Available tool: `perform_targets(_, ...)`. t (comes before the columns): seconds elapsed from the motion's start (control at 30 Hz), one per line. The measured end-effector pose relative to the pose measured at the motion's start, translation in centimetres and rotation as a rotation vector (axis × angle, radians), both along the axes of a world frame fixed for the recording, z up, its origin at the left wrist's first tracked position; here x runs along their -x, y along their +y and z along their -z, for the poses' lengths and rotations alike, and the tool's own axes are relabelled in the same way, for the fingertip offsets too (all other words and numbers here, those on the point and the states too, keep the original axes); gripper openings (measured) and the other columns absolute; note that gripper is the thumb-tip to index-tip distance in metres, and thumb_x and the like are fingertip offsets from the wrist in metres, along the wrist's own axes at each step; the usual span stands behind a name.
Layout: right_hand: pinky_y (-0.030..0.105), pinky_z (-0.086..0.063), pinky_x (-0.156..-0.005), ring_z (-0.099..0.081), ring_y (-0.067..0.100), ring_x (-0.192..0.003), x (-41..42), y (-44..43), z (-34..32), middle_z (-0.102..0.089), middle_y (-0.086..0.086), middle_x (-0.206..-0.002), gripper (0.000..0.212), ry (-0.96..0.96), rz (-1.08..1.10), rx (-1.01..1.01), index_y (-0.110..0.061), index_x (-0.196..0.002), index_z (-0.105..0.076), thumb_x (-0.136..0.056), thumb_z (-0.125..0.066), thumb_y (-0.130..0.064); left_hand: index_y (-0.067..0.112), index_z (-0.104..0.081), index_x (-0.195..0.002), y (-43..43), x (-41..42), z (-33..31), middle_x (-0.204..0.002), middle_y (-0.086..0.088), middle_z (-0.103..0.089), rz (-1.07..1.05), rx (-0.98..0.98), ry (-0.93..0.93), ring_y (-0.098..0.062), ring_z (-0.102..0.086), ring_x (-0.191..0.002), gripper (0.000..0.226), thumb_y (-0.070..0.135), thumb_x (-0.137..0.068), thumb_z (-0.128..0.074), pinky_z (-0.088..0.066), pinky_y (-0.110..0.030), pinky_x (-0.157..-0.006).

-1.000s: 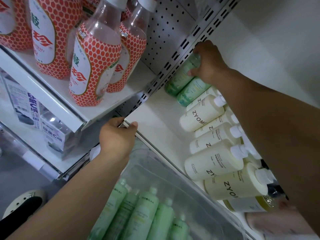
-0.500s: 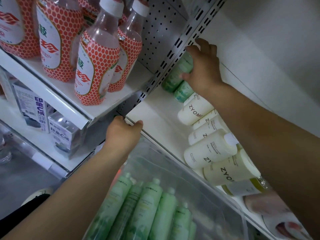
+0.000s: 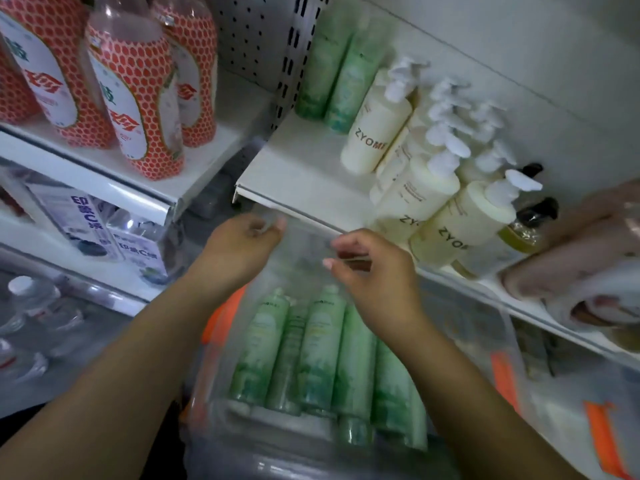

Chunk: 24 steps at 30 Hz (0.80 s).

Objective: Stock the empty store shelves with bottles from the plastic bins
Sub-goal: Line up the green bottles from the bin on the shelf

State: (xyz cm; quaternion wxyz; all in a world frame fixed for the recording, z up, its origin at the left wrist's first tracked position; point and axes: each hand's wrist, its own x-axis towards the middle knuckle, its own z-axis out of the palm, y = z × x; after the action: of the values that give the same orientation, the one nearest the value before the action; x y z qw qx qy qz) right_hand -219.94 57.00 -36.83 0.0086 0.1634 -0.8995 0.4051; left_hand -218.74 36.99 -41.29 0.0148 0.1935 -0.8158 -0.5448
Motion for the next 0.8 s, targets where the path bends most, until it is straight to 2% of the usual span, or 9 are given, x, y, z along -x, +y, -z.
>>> perform_targets(0.07,0.007,-0.048,-0.070,-0.063,0.002,-0.079,-1.5,1.0,2.3,-0.070,-0.002,-0.093,0.019,-0.196,0.120,0.018,-0.014,-0.097,-0.069,-0.083,-0.080,-0.012,0.002,-0.070,-0.097,0.3,-0.5,-0.1,-0.095,-0.019,-0.070,0.047,0.027,0.028,-0.030,-0.066,-0.089,0.055,0.053,-0.098,-0.050,-0.050,-0.040,-0.079)
perform_targets(0.17,0.016,-0.050,-0.072,-0.064,0.008,-0.081,-2.9,2.3,5.5,-0.068,0.000,-0.096,0.026,-0.361,0.240,-0.068,-0.013,-0.105,-0.066,-0.086,-0.079,-0.024,0.004,-0.072,-0.094,0.7,-0.8,-0.3,-0.095,-0.016,-0.073,0.065,-0.009,0.035,-0.022,-0.063,-0.080,0.051,0.049,-0.100,-0.050,-0.046,-0.031,-0.072)
perform_targets(0.3,0.029,-0.053,-0.083,-0.065,0.017,-0.089,-3.9,2.7,7.6,-0.066,0.005,-0.109,0.036,-0.291,0.344,-0.165,-0.010,-0.116,-0.061,-0.088,-0.075,-0.028,0.008,-0.072,-0.092,0.5,-0.9,0.1,-0.093,-0.011,-0.075,0.068,-0.048,0.037,-0.028,-0.069,-0.095,0.055,0.058,-0.091,-0.051,-0.054,-0.045,-0.083)
perform_targets(0.37,0.037,-0.054,-0.090,-0.064,0.022,-0.099,-3.9,2.4,7.5,-0.064,0.006,-0.113,0.052,-0.297,0.314,-0.225,-0.010,-0.128,-0.056,-0.088,-0.074,-0.037,0.008,-0.073,-0.092,0.4,-1.0,0.1,-0.093,-0.011,-0.075,0.071,-0.043,0.043,-0.029,-0.070,-0.096,0.054,0.057,-0.091,-0.052,-0.054,-0.047,-0.085)
perform_targets(0.47,0.036,-0.051,-0.088,-0.061,0.028,-0.108,-3.9,1.5,7.3,-0.063,0.009,-0.118,0.077,-0.266,0.228,-0.443,-0.009,-0.142,-0.042,-0.085,-0.072,-0.051,0.004,-0.072,-0.094,0.3,-1.0,0.1,-0.098,-0.018,-0.074,0.074,-0.063,0.044,-0.034,-0.069,-0.099,0.060,0.061,-0.087,-0.053,-0.054,-0.048,-0.082)
perform_targets(0.57,0.035,-0.047,-0.087,-0.057,0.028,-0.113,-4.0,0.6,7.1,-0.059,0.010,-0.121,0.087,-0.232,0.197,-0.581,-0.010,-0.141,-0.039,-0.080,-0.073,-0.061,0.003,-0.071,-0.096,0.4,-0.9,0.2,-0.101,-0.020,-0.072,0.068,-0.071,0.046,-0.035,-0.067,-0.101,0.055,0.056,-0.092,-0.056,-0.054,-0.046,-0.082)
perform_targets(0.8,0.036,-0.048,-0.090,-0.048,0.025,-0.125,-4.2,0.1,7.6,-0.052,0.006,-0.132,0.093,-0.223,0.199,-0.627,-0.013,-0.142,-0.035,-0.076,-0.071,-0.068,0.009,-0.072,-0.097,0.3,-0.8,0.3,-0.101,-0.016,-0.073,0.075,-0.095,0.018,-0.034,-0.069,-0.101,0.060,0.065,-0.082,-0.055,-0.053,-0.053,-0.089)
